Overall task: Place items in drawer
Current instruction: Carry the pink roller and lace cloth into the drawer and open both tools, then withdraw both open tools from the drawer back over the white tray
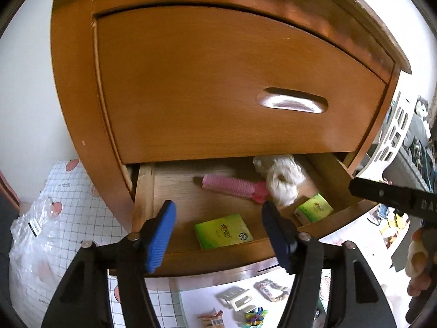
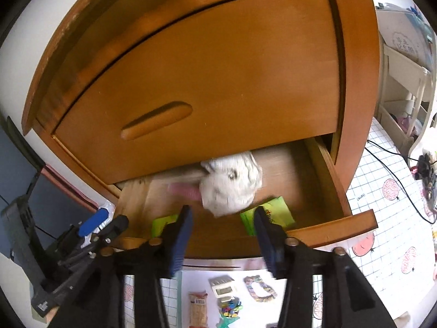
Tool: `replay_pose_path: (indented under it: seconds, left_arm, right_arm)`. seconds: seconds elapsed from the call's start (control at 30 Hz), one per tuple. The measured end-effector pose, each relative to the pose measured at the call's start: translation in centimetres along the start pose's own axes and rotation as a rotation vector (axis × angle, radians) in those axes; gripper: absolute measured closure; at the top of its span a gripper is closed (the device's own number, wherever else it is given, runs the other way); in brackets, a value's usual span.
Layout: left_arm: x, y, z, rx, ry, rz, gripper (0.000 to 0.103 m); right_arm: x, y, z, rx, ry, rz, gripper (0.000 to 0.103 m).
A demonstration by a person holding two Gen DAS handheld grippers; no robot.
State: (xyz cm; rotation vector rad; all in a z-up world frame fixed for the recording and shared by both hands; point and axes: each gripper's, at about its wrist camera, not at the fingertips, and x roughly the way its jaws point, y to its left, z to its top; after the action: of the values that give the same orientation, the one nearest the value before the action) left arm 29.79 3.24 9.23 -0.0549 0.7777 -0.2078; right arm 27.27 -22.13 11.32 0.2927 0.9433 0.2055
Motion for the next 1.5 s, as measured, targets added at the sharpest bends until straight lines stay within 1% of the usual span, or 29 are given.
replay_pose_path:
  seconds: [0.03,0.1,0.13,0.23,0.27,0.43,0.5,0.53,0.63,0.83,1.03,1.13,1.17,1.2,1.23,1.3,1.37,1.43,1.47,1.5]
  left_arm:
    - [0.0,0.1,0.0,-0.006,0.001,0.002,0.034]
    - [0.2,0.4,-0.2,-0.02,0.003,0.009,0.033]
    - [0.2,0.5,-0.2,-0.025,0.001,0.013,0.032]
    - [0.0,0.6,-0.3,-0.034,-0.004,0.02,0.023]
    - [0.0,0.7,-0.4,-0.041,-0.01,0.022,0.018]
    - [-0.6,1.1,-0.6,-0.075,-0.039,0.039,0.017]
    - [-0.5,1.4,-0.7,-0.093,-0.04,0.049,0.0]
    - [-0.6,1.6,-0.8,-0.099,-0.047,0.052,0.0]
    - [-1.0,1.8,-1.0,-0.111,-0.071,0.069,0.0]
    - [-2.3,1.9,-1.2,-0.15,-0.116,0.058,0.0]
    - [-4.3,0.9,-2.0,-0.161,-0.172,0.044,0.0]
    - [-5.5,0.7,-3.6,-0.191,-0.201,0.03,0.0]
    - [-5.8,0.7,-4.3,-0.206,-0.206,0.017,0.0]
    - [-6.0,0.6,-5.2,-0.222,-0.205,-0.012,0.0]
    - [-5.9,0.6,-6.2,-0.237,-0.193,-0.045,0.0]
    - [-5.7,0.4,-7.5,-0.25,-0.161,-0.073,0.0]
    - [-5.3,0.2,-8.7,-0.255,-0.131,-0.079,0.0]
    - [-4.5,0.0,-9.7,-0.253,-0.077,-0.102,0.0]
    - [-3.9,-0.2,-10.2,-0.253,-0.035,-0.109,0.0]
    - [-3.6,-0.3,-10.5,-0.255,-0.018,-0.108,0.0]
  right_arm:
    - [0.0,0.0,-0.1,-0.005,0.0,-0.002,0.041]
    - [0.1,0.0,-0.3,-0.016,-0.004,-0.009,0.039]
    - [0.2,0.0,-0.3,-0.023,-0.01,-0.007,0.036]
    - [0.4,0.0,-0.5,-0.026,-0.01,-0.01,0.027]
    - [0.4,0.1,-0.6,-0.029,-0.01,-0.01,0.026]
    - [0.3,0.6,-0.9,-0.062,-0.014,-0.022,0.008]
    - [0.3,0.7,-1.0,-0.072,-0.017,-0.033,0.003]
    - [0.3,0.8,-1.0,-0.077,-0.019,-0.038,0.001]
    - [0.2,1.0,-1.0,-0.091,-0.028,-0.043,0.0]
    - [-0.3,1.3,-1.1,-0.107,-0.039,-0.042,0.0]
    - [-1.9,1.8,-2.0,-0.136,-0.078,-0.029,0.0]
    - [-3.1,2.1,-3.3,-0.171,-0.12,-0.031,0.0]
    - [-3.4,2.1,-4.0,-0.175,-0.123,-0.029,0.0]
    - [-3.6,2.0,-4.5,-0.178,-0.123,-0.024,0.0]
    - [-3.8,2.0,-5.1,-0.179,-0.122,-0.023,0.0]
    - [-4.1,1.7,-6.6,-0.181,-0.119,-0.023,0.0]
    - [-4.3,1.1,-8.2,-0.17,-0.111,-0.013,0.0]
    - [-4.0,0.4,-9.4,-0.154,-0.089,-0.004,0.0]
    - [-3.8,0.0,-9.9,-0.146,-0.079,-0.005,0.0]
    - [-3.5,-0.6,-10.5,-0.134,-0.067,-0.009,0.0]
